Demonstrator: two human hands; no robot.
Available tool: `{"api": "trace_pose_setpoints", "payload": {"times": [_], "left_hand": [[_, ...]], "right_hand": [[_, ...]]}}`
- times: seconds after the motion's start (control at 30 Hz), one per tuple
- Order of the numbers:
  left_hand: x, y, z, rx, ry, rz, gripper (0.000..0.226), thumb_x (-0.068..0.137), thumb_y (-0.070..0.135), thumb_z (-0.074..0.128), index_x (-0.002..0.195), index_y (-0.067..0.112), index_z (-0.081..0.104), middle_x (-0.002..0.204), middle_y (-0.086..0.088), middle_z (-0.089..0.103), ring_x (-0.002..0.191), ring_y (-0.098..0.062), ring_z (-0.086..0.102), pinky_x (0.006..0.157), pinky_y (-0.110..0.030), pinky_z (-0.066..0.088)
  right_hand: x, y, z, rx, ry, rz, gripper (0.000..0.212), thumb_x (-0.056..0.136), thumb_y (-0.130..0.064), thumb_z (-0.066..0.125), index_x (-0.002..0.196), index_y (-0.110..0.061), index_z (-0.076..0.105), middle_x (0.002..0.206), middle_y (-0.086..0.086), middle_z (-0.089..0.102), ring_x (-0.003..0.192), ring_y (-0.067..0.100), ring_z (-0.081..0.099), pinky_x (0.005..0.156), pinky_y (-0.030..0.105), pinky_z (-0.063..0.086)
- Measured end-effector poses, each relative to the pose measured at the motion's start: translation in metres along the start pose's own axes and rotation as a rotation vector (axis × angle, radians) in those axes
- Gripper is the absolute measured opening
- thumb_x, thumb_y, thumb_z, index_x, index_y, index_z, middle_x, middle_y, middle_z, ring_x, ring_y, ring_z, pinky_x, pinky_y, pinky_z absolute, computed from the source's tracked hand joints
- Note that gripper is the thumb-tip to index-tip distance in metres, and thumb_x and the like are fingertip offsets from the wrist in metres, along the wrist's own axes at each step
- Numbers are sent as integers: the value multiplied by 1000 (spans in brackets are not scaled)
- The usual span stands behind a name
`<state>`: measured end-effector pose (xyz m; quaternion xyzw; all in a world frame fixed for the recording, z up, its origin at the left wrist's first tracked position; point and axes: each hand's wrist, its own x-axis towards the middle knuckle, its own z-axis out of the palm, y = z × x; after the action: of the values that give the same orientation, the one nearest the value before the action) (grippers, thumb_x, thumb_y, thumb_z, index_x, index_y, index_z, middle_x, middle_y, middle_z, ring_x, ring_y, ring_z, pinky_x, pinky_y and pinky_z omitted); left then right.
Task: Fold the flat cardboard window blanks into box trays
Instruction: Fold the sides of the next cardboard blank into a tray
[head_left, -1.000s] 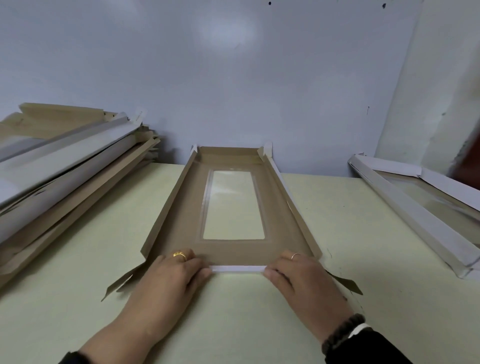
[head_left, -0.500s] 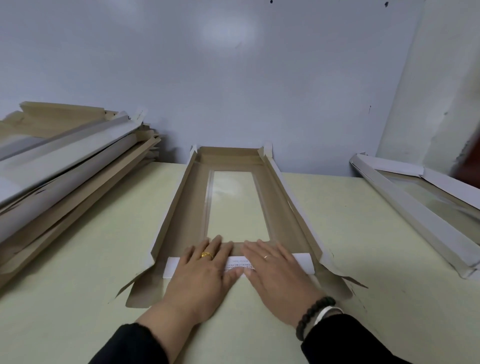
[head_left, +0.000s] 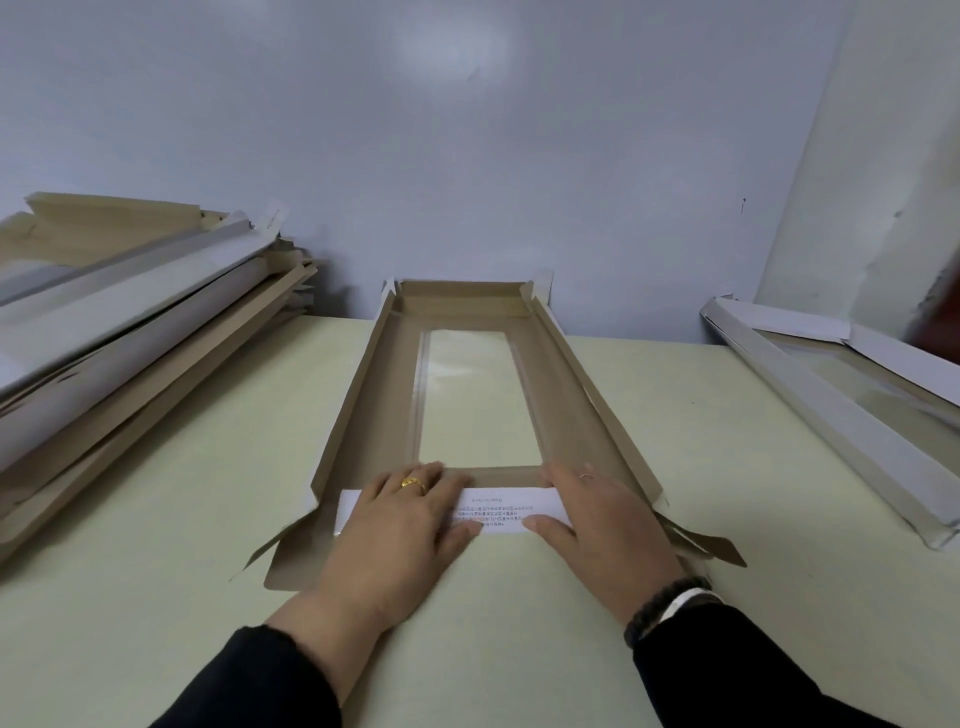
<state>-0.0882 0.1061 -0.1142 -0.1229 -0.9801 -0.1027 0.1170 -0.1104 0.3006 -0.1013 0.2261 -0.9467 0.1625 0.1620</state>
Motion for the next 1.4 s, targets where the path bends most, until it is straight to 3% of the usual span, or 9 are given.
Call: {"api": "trace_pose_setpoints", "payload": {"times": [0.23, 0.4, 0.57, 0.67, 0.8, 0.9, 1.03, 1.13, 1.4], "left_hand": [[-17, 5, -21, -28, 98, 31, 83, 73, 64, -7, 99, 27, 63, 96, 11, 62, 93, -7, 53, 75, -19, 34], [-23, 5, -20, -87, 0, 31, 43, 88, 60, 38, 128, 44, 38, 120, 21, 48, 115, -2, 41, 89, -17, 29], [-22, 3, -16, -40, 55, 38, 48, 85, 59, 46, 129, 43, 36, 111, 18, 42, 110, -4, 37, 79, -16, 22], [-20, 4, -20, 0, 100, 98, 46, 84, 62, 43, 124, 40, 44, 107, 16, 45, 106, -6, 41, 78, -17, 21], [-20, -12, -53, -250, 478, 148, 35, 89, 46, 41, 94, 24, 68, 88, 14, 60, 83, -7, 55, 74, -20, 38], [-30, -52, -70, -380, 800, -149, 17, 90, 27, 53, 81, 40, 58, 84, 13, 59, 77, 14, 51, 66, -1, 34], [-53, -102, -61, -610, 396, -395, 44, 83, -2, 62, 75, 41, 66, 82, 1, 64, 54, -1, 57, 43, -13, 42], [-59, -103, -55, -707, 93, -260, 53, 82, -11, 58, 89, 41, 67, 99, 3, 67, 75, -21, 65, 51, -26, 49], [-54, -93, -57, -794, 2, -168, 26, 72, 8, 72, 84, 31, 76, 109, 21, 65, 88, 5, 63, 73, -5, 45]], "right_hand": [[-15, -9, -5, -49, 116, -108, 36, 60, -30, 83, 62, -12, 52, 50, -4, 51, 44, 17, 48, 40, 21, 33], [-16, -9, -3, 97, 81, -108, 41, 82, -56, 55, 74, -18, 43, 69, -5, 54, 68, 19, 48, 61, 28, 30], [-11, -7, 4, 23, -68, -108, 45, 84, -59, 45, 117, -28, 47, 110, -14, 47, 105, 8, 41, 85, 23, 28], [-10, -7, 4, 8, -86, -119, 41, 85, -58, 47, 109, -26, 55, 103, -12, 47, 102, 9, 43, 83, 21, 26], [-10, -13, -3, -3, -29, -149, 33, 80, -51, 60, 91, -20, 57, 89, -11, 50, 86, 11, 47, 72, 21, 23], [-14, -21, -11, -123, 106, -217, 34, 60, -38, 82, 67, -18, 56, 66, -8, 53, 59, 15, 51, 63, 26, 28], [-21, -31, -18, -264, 164, -343, 37, 49, -29, 88, 61, -20, 54, 59, -7, 51, 48, 14, 48, 56, 27, 31], [-26, -34, -21, -295, 82, -424, 38, 39, -19, 84, 64, -23, 56, 60, -8, 52, 48, 11, 48, 49, 21, 33], [-36, -32, -26, -119, -143, -452, 20, 68, -47, 51, 70, -28, 52, 72, -13, 51, 63, 5, 50, 54, 14, 41]]}}
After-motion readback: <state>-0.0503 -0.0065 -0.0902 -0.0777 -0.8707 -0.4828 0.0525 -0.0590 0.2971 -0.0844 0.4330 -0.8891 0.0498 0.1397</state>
